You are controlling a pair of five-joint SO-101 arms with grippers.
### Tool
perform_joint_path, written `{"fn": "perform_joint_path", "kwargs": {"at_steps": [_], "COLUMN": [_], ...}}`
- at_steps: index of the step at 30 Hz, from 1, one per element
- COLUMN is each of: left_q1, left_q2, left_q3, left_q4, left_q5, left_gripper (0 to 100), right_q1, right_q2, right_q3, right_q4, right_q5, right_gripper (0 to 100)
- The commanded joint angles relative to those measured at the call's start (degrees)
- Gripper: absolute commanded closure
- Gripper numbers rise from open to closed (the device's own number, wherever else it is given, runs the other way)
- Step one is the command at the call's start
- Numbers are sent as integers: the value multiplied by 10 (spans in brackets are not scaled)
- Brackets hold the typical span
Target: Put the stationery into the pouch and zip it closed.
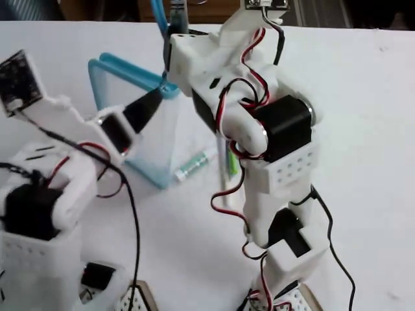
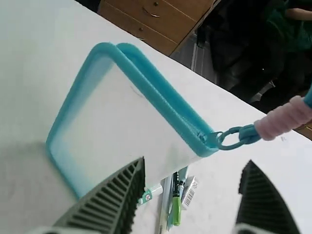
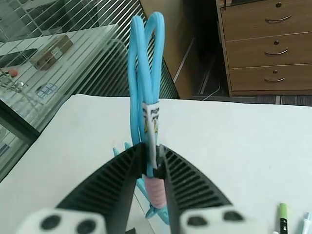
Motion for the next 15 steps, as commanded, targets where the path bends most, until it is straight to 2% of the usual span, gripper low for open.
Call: {"fn": "perform_joint_path", "kwargs": {"at_steps": [1,7,15], "left_q1": [33,70,52], "left_q2": [-4,-4,-4], "left_q3": [35,65,88], "left_q4": [-51,-77,-86], "left_q5": [-1,-1,4], "left_gripper": [710,710,709], "right_q1": [-3,-3,-22], "right_q2": [-23,-23,-29], "right_q3": [0,0,0], "right_q4": [-8,-7,-7], "right_q5": [-4,-4,-4], "right_gripper": [982,982,982]}}
